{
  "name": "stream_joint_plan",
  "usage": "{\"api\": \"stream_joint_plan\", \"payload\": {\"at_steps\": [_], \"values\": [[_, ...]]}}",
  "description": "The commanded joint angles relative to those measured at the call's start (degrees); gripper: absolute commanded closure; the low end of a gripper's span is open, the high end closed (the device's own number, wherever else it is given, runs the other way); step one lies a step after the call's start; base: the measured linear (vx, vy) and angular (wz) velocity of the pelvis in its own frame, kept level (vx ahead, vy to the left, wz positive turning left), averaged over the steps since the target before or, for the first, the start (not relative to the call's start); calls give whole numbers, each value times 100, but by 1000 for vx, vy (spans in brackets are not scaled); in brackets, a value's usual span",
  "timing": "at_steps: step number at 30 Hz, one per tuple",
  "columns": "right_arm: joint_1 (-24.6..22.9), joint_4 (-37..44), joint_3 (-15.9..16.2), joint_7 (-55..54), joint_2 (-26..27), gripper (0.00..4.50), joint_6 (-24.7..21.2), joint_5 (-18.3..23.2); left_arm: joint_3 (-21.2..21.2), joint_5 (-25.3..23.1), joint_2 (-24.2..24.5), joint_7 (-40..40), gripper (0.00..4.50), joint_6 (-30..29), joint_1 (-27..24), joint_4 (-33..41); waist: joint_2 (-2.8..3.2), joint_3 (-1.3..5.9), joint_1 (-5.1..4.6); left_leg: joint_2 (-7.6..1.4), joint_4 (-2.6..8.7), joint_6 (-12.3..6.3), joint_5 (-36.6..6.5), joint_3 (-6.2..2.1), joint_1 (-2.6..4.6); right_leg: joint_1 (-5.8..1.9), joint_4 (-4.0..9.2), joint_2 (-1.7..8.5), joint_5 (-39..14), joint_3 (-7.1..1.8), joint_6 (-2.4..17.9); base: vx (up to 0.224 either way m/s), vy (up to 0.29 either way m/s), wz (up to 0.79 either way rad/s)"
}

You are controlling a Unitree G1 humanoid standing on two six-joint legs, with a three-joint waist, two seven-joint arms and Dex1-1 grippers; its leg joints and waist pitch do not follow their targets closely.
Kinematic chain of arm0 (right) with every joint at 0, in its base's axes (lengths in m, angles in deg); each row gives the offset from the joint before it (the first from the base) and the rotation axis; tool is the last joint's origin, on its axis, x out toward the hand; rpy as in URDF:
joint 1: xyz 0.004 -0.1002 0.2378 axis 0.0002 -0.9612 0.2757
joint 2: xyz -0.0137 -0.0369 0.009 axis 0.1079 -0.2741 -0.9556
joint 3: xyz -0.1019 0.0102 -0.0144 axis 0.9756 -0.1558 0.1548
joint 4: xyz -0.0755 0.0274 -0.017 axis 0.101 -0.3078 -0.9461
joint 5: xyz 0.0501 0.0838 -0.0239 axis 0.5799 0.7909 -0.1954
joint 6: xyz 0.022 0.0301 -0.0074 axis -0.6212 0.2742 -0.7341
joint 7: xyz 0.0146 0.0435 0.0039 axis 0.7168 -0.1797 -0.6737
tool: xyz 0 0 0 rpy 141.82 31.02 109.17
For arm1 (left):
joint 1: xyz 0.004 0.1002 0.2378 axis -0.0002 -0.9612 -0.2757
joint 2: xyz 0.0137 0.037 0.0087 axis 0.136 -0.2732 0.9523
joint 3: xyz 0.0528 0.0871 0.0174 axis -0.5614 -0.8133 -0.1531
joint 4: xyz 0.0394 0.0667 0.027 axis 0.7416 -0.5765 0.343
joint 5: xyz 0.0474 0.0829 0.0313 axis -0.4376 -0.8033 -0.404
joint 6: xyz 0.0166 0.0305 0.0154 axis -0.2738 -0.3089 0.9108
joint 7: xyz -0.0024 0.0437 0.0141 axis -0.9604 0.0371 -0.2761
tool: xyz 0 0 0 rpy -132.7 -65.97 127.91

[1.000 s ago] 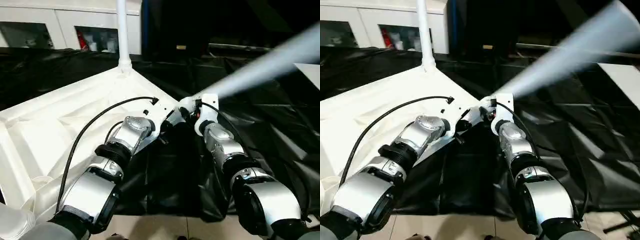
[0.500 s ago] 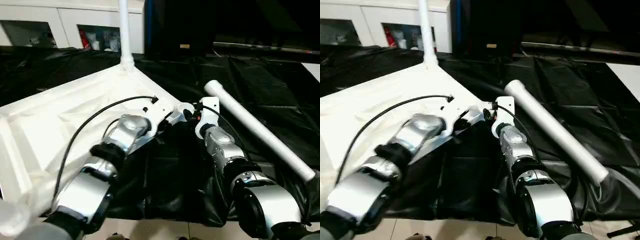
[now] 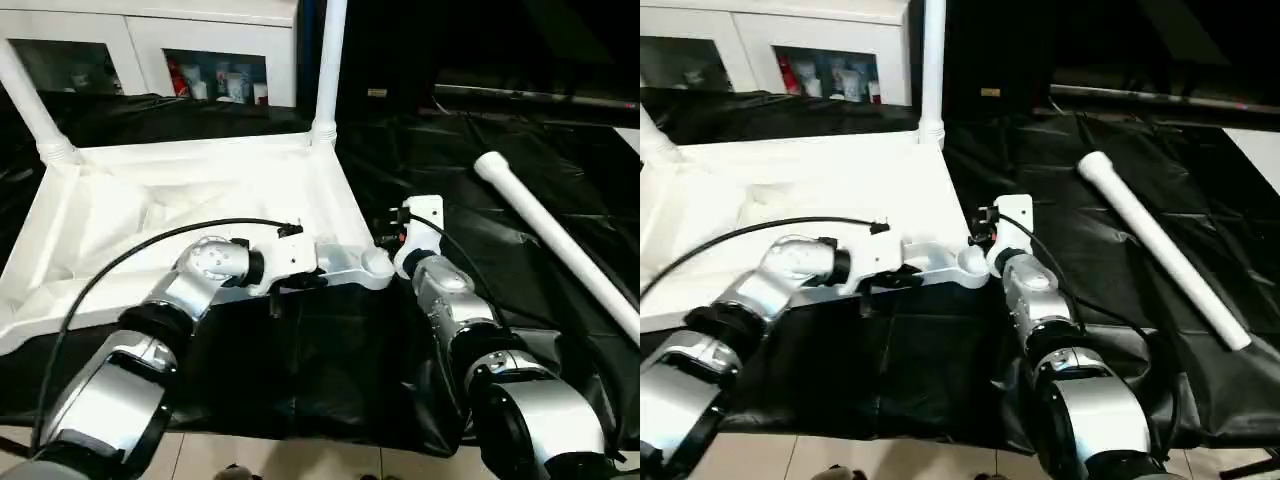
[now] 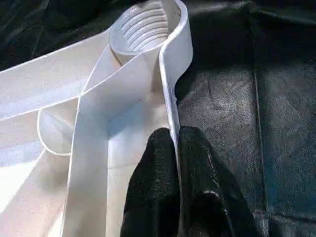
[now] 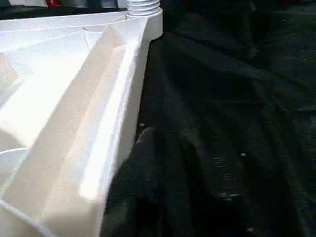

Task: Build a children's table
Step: Insert table leg to table base

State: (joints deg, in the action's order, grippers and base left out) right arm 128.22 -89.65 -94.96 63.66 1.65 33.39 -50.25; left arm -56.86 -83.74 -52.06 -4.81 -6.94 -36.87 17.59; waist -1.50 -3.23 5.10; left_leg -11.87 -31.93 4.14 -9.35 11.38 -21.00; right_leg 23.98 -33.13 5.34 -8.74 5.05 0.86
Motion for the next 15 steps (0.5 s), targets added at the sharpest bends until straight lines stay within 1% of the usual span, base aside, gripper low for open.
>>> {"api": "stream_joint_plan", "payload": {"at_steps": [1,2,4,5,6,7,8,9,10,11,12,14,15], "values": [[-176,129,-67,25,-108,406,-40,23,-128,-214,148,-202,450,359,73,-147,26,422,-13,-160,324,-129,-1183,-23,85,-339,226,333,-763,-296,1304,0,0,0],[-228,206,-62,39,-151,424,-77,15,-35,-142,205,-231,450,521,96,-208,13,421,-7,-162,316,-110,-1172,-15,82,-344,227,330,-817,-300,1283,0,0,0],[-234,216,-63,37,-156,428,-85,14,-23,-135,213,-230,450,551,99,-216,13,425,-2,-163,314,-100,-1173,-15,85,-345,225,326,-860,-297,1268,0,0,0],[-271,289,-64,21,-184,431,-110,6,100,35,236,-454,402,532,120,-251,34,422,0,-168,315,-85,-1200,-17,92,-332,228,323,-916,-294,1271,0,0,0],[-290,327,-63,12,-192,431,-112,1,170,151,238,-626,402,463,129,-265,34,415,3,-168,315,-58,-1220,-12,91,-333,226,321,-968,-292,1286,0,0,0],[-318,410,-73,70,-197,431,-119,31,375,460,232,-861,389,250,120,-162,67,419,4,-172,317,-37,-1238,-15,94,-332,223,320,-967,-292,1293,0,0,0],[-342,501,-79,127,-205,431,-134,58,589,777,220,-1029,378,78,100,-11,48,423,2,-174,309,-28,-1197,-7,92,-338,204,316,-866,-291,1340,0,0,0],[-356,559,-83,167,-209,431,-147,77,723,972,213,-1104,378,-11,84,93,53,426,14,-176,300,-29,-1184,3,96,-335,188,312,-753,-292,1418,0,0,0],[-386,714,-76,245,-212,431,-206,114,921,1300,203,-1218,364,-209,63,300,48,432,19,-182,294,-40,-1173,2,94,-337,163,309,-633,-289,1482,0,0,0],[-396,768,-72,269,-213,431,-228,124,978,1399,199,-1250,353,-269,57,363,43,421,23,-180,292,-45,-1172,8,90,-347,146,309,-580,-290,1525,0,0,0],[-443,963,-51,339,-217,431,-293,151,1103,1630,213,-1334,348,-477,15,575,14,417,38,-177,284,-80,-1183,13,83,-347,144,313,-592,-290,1552,0,0,0],[-531,1248,2,392,-229,431,-399,159,1248,1873,237,-1386,343,-658,-54,811,11,407,38,-175,284,-110,-1212,10,77,-337,164,313,-735,-288,1508,0,0,0],[-608,1454,50,430,-241,431,-466,150,1344,2045,254,-1398,320,-846,-136,1010,7,393,44,-173,291,-92,-1252,9,78,-335,171,306,-881,-289,1448,0,0,0]]}}
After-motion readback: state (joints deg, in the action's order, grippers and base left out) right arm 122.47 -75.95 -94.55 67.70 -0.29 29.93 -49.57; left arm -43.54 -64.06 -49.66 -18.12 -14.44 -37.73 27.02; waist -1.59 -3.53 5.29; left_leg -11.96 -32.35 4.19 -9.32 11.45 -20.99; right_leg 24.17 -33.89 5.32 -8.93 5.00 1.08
